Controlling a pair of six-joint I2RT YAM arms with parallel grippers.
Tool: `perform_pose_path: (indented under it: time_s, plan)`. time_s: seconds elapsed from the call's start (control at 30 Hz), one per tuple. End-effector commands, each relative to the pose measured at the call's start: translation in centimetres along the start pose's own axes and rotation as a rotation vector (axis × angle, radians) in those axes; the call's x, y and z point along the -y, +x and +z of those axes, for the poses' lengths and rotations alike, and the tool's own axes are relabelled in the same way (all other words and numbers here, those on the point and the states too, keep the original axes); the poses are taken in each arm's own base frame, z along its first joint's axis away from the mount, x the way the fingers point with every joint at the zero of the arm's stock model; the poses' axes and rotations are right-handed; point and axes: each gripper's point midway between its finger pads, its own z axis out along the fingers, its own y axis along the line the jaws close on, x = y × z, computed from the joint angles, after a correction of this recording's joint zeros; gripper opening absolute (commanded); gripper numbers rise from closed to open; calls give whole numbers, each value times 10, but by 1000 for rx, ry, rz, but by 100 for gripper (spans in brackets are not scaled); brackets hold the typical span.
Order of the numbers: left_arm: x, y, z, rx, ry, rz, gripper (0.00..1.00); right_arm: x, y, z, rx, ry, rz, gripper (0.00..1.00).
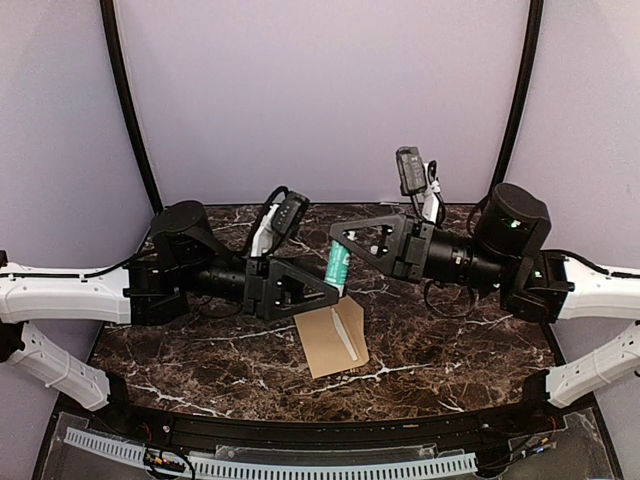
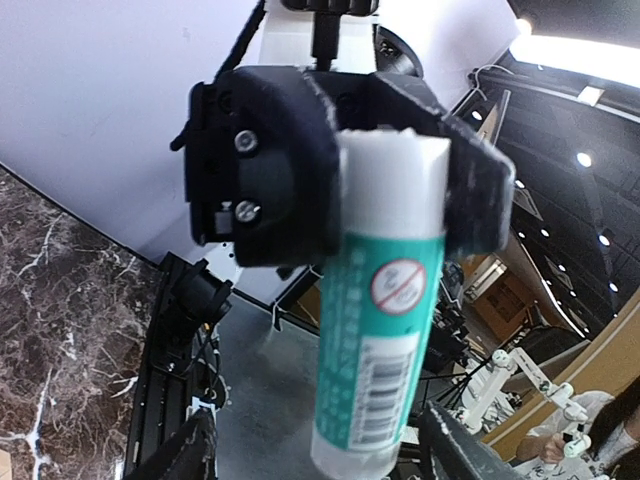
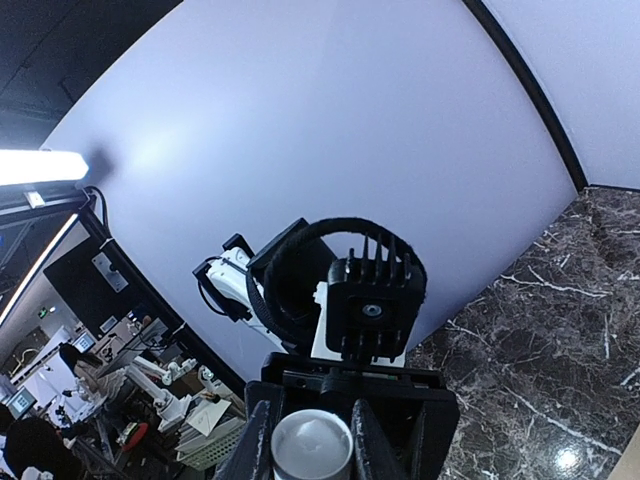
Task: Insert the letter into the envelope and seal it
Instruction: Unscrew the solid glue.
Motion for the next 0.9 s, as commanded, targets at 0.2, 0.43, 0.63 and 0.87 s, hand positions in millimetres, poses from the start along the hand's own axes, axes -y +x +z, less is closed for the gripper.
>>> perform_pose_path:
  time_s: [0.2, 0.43, 0.63, 0.87]
  plan:
    - [33, -13, 0, 19, 123, 68, 34, -23, -18, 4, 42, -102, -29, 15]
    - [24, -10, 2, 11, 93, 64, 15, -13, -18, 3, 42, -40, -27, 14]
    - [-5, -10, -1, 12, -87, 76, 11, 8, -13, 4, 20, 90, -24, 14]
    - [-56, -19, -21, 54, -434, 67, 7, 59, 7, 10, -50, 444, -23, 13]
